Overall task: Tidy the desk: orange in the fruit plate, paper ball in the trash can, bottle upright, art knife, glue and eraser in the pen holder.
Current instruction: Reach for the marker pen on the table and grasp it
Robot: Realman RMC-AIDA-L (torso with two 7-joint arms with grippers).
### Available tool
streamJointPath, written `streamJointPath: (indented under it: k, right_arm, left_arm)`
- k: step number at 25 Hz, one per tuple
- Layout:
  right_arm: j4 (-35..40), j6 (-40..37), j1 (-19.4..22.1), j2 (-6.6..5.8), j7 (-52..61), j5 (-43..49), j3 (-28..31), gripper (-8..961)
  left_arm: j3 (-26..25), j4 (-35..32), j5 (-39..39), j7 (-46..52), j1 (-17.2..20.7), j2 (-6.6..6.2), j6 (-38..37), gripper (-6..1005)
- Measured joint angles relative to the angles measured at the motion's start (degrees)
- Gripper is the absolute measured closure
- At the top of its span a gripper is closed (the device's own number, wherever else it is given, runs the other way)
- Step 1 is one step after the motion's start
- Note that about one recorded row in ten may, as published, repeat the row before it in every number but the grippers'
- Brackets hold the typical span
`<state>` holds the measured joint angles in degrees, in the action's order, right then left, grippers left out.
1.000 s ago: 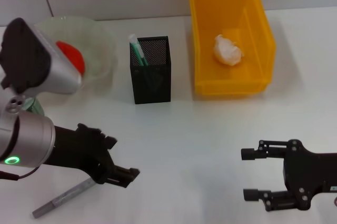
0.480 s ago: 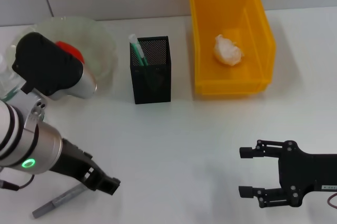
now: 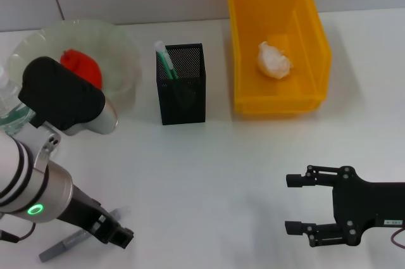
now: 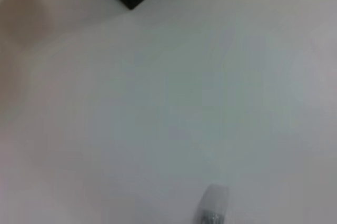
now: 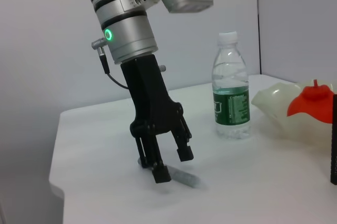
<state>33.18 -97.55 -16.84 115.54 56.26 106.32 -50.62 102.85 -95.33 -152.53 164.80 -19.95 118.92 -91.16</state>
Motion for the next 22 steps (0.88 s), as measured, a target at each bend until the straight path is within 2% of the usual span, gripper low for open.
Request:
streamJointPath:
  k: [8,10,22]
  right_arm:
    - [0.0,0.2,0.3,0.20,0.0,0.0,0.0,177]
    - [0.0,0.2,0.3,0.22,0.0,0.0,0.0,177]
    - [0.0,0.8,0.5,0.38,-0.1,-0.2,0.1,177]
  left_arm:
    - [0.4,3.1,-0.7,0.0,-1.9,0.09,0.3,221]
    - [0.4,3.1,-1.5,0.1,-1.9,0.09,0.3,396]
    - [1.3,4.7,-3.7,0.1,-2.3,0.18,0.4,465]
